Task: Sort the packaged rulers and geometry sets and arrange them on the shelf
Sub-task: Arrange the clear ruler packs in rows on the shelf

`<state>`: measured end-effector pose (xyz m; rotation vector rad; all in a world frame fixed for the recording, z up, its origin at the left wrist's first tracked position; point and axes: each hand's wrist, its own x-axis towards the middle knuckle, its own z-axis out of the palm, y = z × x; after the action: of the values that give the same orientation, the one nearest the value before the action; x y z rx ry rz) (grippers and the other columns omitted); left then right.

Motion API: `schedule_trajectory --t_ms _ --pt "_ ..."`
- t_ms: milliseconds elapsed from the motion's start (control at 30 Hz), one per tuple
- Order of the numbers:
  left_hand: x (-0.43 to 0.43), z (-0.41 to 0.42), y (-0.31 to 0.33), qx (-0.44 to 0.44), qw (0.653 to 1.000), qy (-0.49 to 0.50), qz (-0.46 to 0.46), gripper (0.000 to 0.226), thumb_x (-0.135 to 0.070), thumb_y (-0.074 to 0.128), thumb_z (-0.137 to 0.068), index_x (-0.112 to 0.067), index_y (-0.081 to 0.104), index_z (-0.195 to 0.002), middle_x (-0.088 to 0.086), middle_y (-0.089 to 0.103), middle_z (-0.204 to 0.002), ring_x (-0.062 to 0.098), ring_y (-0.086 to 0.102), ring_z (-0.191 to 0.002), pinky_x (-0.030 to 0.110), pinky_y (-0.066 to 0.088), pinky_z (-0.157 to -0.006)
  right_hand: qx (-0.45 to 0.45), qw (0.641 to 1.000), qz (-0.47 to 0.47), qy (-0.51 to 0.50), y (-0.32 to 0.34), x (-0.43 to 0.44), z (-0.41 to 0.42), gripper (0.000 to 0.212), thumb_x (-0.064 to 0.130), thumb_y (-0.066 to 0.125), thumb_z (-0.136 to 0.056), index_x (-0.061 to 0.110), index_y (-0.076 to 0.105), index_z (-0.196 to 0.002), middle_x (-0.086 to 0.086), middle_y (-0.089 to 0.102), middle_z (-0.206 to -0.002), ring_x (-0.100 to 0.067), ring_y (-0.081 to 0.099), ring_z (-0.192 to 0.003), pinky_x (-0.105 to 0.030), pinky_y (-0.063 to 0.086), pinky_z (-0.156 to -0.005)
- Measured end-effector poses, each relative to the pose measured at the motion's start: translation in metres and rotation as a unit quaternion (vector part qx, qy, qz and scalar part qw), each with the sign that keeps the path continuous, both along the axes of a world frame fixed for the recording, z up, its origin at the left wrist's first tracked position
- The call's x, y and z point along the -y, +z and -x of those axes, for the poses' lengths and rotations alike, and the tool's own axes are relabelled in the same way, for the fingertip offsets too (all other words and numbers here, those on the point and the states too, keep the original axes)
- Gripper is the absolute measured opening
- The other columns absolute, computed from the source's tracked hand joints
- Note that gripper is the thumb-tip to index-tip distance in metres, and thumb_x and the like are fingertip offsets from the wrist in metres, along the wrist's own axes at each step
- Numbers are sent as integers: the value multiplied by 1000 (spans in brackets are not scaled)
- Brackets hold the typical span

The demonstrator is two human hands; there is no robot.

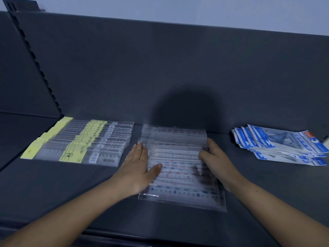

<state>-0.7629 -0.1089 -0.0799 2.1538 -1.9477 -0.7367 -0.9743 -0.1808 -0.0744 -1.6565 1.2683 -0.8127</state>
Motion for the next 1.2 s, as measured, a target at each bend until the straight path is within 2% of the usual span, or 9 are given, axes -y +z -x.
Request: schedule_trajectory --t_ms 133,300,600,700,833,967,1067,1133,1200 --pt "10 -2 8 21 1000 16 4 80 -57 24 -95 -9 -11 -148 6 -24 -155 16 -22 -143 27 -11 -113 -5 1000 9 -24 0 5 -2 24 10 45 -88 19 53 -109 1 54 -118 -9 51 -106 -23 38 -88" --pt "37 -4 9 24 999 38 21 77 -54 28 -96 -10 -5 -150 10 -17 -157 22 -11 -146 32 -3 -116 -32 998 39 29 -2 5 -13 46 8 39 -92 20 38 -136 8 40 -137 -7 33 -131 -30 24 -113" --pt "50 -9 0 -69 992 62 82 64 -36 38 -99 -7 11 -150 9 -6 -159 18 -3 -146 25 4 -114 -37 999 26 19 -8 15 -5 55 8 38 -91 19 30 -145 7 29 -150 -8 23 -140 -33 18 -118" --pt "47 -11 -3 -14 996 20 83 64 -37 32 -101 -9 2 -150 7 -16 -157 17 -15 -145 24 -7 -112 -156 985 48 54 -13 17 -3 61 21 37 -98 15 8 -151 4 1 -159 -8 -2 -145 -25 -2 -117" --pt "43 -11 -5 102 992 -50 48 65 -49 16 -99 -15 -4 -151 1 -15 -158 14 -18 -144 32 -13 -114 -394 911 79 96 -18 11 -2 74 52 22 -97 8 -8 -148 -7 -17 -156 -17 -15 -144 -27 -9 -114" --pt "45 -9 -3 175 981 -67 58 65 -51 14 -98 -15 -3 -151 1 -9 -159 16 -12 -145 34 -10 -116 -447 881 104 111 -15 9 -5 80 62 7 -88 13 -12 -148 -2 -20 -156 -16 -19 -143 -29 -11 -114" --pt "47 -11 -5 181 978 -90 61 68 -55 9 -96 -16 -1 -151 -1 -3 -159 16 -6 -145 34 -9 -117 -458 873 119 122 -14 10 -5 104 77 -15 -66 14 -10 -149 0 -16 -157 -15 -14 -145 -29 -7 -114" --pt "47 -13 -6 188 974 -93 89 87 -65 -8 -79 -17 5 -151 -3 7 -158 17 4 -144 34 -6 -116 -474 861 144 115 -15 10 -4 125 80 -35 -47 14 -6 -150 0 -10 -158 -16 -7 -145 -29 0 -115" --pt "46 -13 -7 202 968 -97 115 103 -65 -18 -63 -17 9 -150 -2 16 -153 18 11 -141 33 -3 -116 -486 853 159 107 -15 9 -4 129 80 -37 -44 15 -1 -150 1 -5 -159 -17 -2 -145 -31 5 -115"
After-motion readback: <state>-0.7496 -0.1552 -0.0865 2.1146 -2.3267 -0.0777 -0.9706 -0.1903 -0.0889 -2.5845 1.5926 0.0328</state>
